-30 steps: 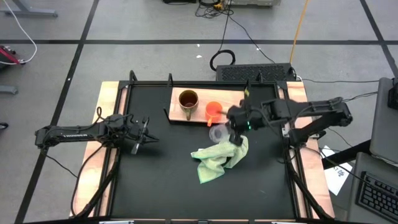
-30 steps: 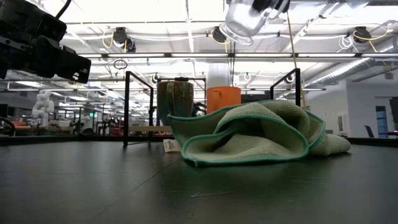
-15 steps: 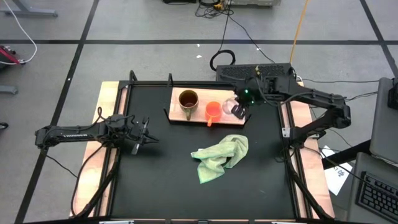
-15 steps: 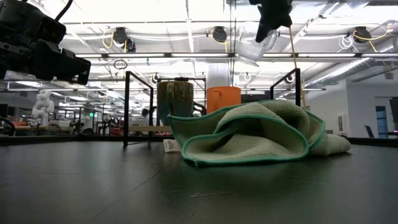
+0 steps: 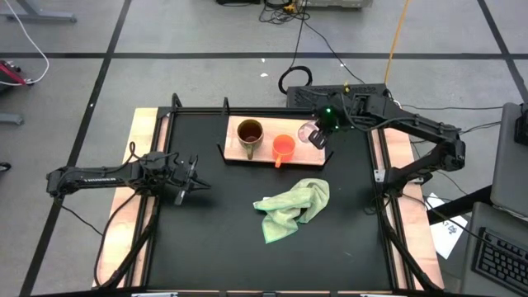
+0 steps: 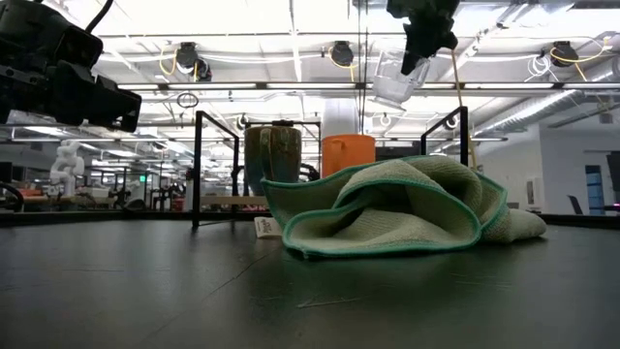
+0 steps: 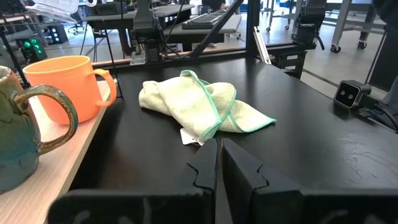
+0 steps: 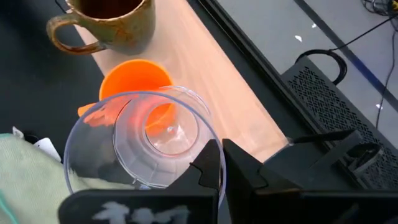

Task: Stack small to large cups/mugs on shelf
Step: Put the transparent mug on the shelf

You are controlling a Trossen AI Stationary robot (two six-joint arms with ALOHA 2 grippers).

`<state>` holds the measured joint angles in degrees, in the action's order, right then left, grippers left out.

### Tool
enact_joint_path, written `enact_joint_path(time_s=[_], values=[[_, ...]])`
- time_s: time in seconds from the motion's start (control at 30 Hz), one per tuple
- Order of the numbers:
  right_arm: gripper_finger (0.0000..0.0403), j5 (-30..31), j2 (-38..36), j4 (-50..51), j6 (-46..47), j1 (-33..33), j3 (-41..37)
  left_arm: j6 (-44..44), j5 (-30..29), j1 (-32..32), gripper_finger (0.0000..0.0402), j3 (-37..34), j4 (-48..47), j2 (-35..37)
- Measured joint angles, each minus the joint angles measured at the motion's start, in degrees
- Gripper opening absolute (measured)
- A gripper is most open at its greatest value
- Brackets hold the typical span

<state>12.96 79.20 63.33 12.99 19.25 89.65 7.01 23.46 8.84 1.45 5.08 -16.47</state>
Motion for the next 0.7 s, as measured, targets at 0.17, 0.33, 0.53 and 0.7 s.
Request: enact_joint_path(time_s=[0.17,0.33,0.53,0.7], values=[[0.0,-2.8,1.73,0.73,0.2,1.04,0.0,0.0,0.0,0.02,0.0026,0.0,0.02,0.0],[0.0,-2.84,4.52,3.21,-0.39,1.56,0.0,0.02,0.0,0.02,0.0026,0.0,-0.04,0.0],[0.0,-2.5,6.98,3.38,-0.29,3.27,-0.02,0.03,0.0,0.02,0.0026,0.0,-0.15,-0.02],[0.0,-2.56,8.36,3.29,-0.23,4.61,-0.02,0.39,0.0,0.0,0.0026,0.0,-0.26,0.0]])
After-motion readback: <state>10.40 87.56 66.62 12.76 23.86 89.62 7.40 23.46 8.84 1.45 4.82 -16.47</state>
